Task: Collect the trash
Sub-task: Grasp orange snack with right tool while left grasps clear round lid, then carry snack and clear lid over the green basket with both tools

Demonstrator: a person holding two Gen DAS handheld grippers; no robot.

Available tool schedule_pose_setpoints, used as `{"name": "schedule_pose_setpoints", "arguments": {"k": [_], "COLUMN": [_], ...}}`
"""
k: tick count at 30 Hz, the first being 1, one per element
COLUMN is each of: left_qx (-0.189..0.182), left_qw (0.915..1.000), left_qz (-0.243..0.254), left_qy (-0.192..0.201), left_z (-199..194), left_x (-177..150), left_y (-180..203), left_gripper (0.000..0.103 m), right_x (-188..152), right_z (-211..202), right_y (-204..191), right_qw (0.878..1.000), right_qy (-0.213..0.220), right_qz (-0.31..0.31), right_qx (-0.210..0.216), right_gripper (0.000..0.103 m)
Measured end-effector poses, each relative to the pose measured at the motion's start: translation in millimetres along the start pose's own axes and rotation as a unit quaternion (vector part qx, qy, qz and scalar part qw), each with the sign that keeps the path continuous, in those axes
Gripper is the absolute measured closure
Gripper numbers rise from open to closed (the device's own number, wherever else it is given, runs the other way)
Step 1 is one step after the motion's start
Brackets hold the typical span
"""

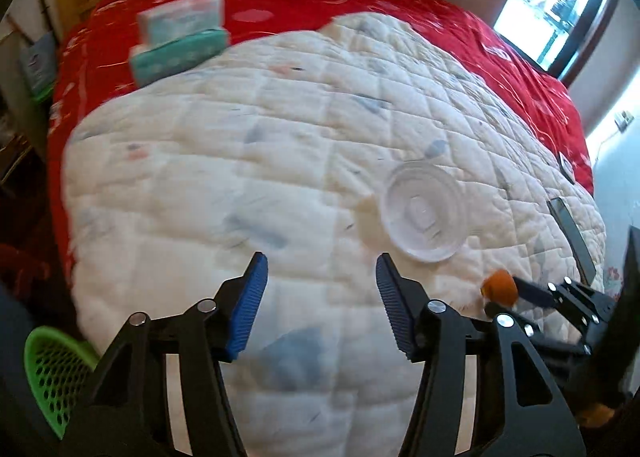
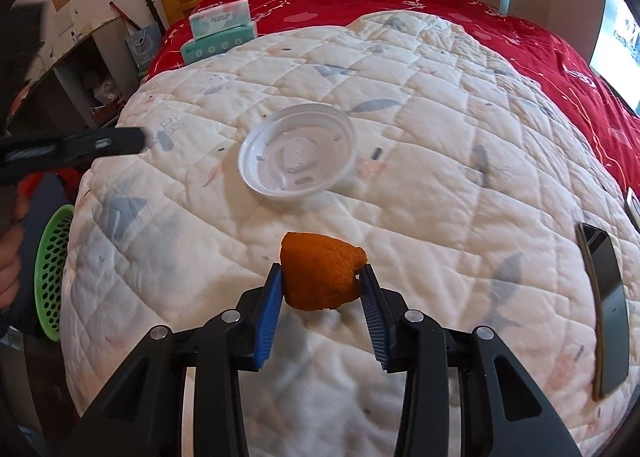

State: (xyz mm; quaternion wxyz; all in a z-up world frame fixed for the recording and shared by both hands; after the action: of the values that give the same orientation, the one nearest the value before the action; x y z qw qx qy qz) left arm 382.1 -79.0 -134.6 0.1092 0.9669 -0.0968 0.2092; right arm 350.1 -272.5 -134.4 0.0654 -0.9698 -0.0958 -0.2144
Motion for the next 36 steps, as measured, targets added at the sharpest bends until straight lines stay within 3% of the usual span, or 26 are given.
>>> {"name": "schedule_pose_setpoints", "arguments": {"k": [4, 14, 17, 21, 27, 36], "left_qx": [-0.008, -0.008, -0.001, -0.002, -0.013, -0.008], "left_qw": [0.9997, 0.9995, 0.9994, 0.9994, 0.9998, 0.9989], "left_qz": [0.017, 0.014, 0.015, 0.011, -0.008, -0.038], "left_qy": [-0.013, -0.027, -0.032, -0.034, -0.017, 0.025], "left_z": [30.1, 76.0, 84.5, 85.7, 60.3, -26.1], "left_x": [12.7, 30.6, 32.4, 31.5, 21.7, -20.4], "left_y": [23.5, 38.4, 40.8, 41.0, 35.1, -8.7], "left_gripper": [0.059, 0.063, 0.071, 0.095, 0.098, 0.099], "right_x": [-7.1, -20.1, -23.1, -26.4, -29.9, -35.5], "right_z": [-4.2, -8.5, -10.2, -14.0, -27.0, -58.0], "right_y": [12.2, 26.4, 27.5, 25.7, 14.0, -33.2], "right_qw": [1.0, 1.0, 1.0, 1.0, 1.0, 0.999], "right_qy": [-0.001, -0.001, -0.001, 0.001, 0.008, 0.027], "right_qz": [0.007, 0.015, 0.018, 0.019, 0.02, 0.006], "right_qx": [0.001, 0.006, 0.006, 0.005, 0.008, 0.027], "right_gripper": [0.065, 0.065, 0.065, 0.065, 0.065, 0.065]}}
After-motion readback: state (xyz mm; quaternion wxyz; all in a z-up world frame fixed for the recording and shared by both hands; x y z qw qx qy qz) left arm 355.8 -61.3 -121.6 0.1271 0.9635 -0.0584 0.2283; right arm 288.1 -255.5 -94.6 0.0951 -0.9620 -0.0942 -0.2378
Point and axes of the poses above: each gripper's, at about its wrist camera, not at the fingertips, and z roughly the way its jaws point, y to its right, x to its top, the point moved 8 cm from there along z, roughly the way its jaws point, and after that the axes turned 4 degrees about -y, right-handed, at the moved point
